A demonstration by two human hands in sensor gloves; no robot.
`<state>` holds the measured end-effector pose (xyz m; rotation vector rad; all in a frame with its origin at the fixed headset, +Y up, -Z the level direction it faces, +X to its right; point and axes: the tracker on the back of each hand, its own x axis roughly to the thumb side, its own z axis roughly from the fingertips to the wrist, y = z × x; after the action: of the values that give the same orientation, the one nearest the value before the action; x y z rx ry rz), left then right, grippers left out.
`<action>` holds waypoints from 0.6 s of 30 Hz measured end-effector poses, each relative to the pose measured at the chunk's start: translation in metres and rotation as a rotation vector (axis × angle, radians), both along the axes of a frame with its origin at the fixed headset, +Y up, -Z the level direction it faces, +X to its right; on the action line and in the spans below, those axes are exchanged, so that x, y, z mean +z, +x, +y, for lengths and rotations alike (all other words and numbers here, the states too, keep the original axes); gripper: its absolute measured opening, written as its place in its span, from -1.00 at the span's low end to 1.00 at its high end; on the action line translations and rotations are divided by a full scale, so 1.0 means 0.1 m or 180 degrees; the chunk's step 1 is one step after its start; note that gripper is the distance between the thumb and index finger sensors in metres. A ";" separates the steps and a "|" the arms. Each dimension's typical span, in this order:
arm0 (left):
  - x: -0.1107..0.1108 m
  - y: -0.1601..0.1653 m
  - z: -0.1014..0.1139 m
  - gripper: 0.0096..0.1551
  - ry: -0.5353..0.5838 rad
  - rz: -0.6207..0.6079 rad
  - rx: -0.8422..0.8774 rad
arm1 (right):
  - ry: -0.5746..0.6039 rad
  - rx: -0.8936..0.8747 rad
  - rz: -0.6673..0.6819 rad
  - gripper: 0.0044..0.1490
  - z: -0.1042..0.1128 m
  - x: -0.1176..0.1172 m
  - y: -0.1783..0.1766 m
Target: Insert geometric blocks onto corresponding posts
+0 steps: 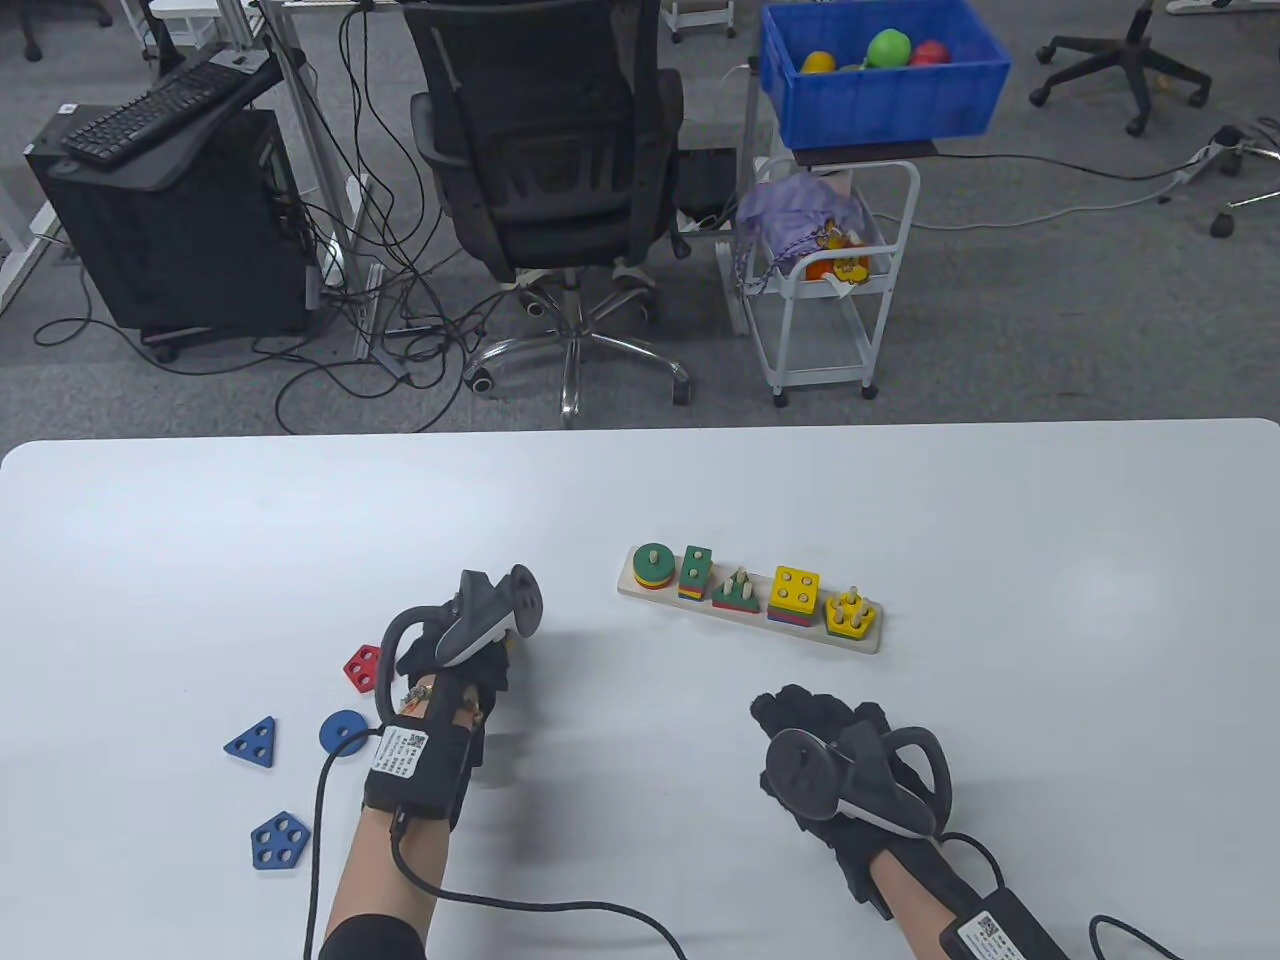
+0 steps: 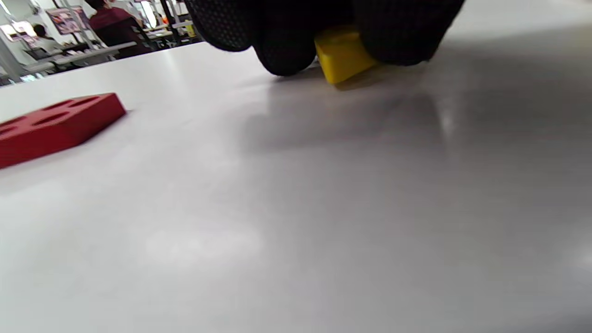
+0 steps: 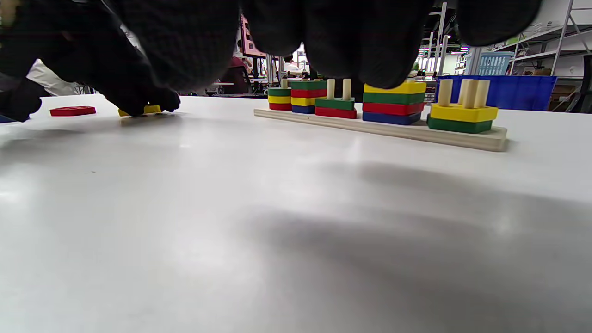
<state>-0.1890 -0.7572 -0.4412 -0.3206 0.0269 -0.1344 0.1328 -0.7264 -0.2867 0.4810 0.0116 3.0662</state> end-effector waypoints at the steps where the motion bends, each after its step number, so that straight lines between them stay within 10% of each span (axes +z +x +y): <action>1: 0.05 0.03 0.02 -0.33 -0.0001 -0.0119 0.0219 | 0.0007 -0.0032 -0.0005 -0.14 0.00 -0.01 0.00; 18: 1.10 0.82 0.11 -0.29 -0.1958 -0.0746 0.4314 | 0.1192 -0.1220 0.0821 0.08 0.19 0.34 -0.40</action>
<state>-0.1069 -0.7463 -0.3314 -0.8689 -0.4689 1.1875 0.0931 -0.7078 -0.2527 0.7872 -0.5822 2.6110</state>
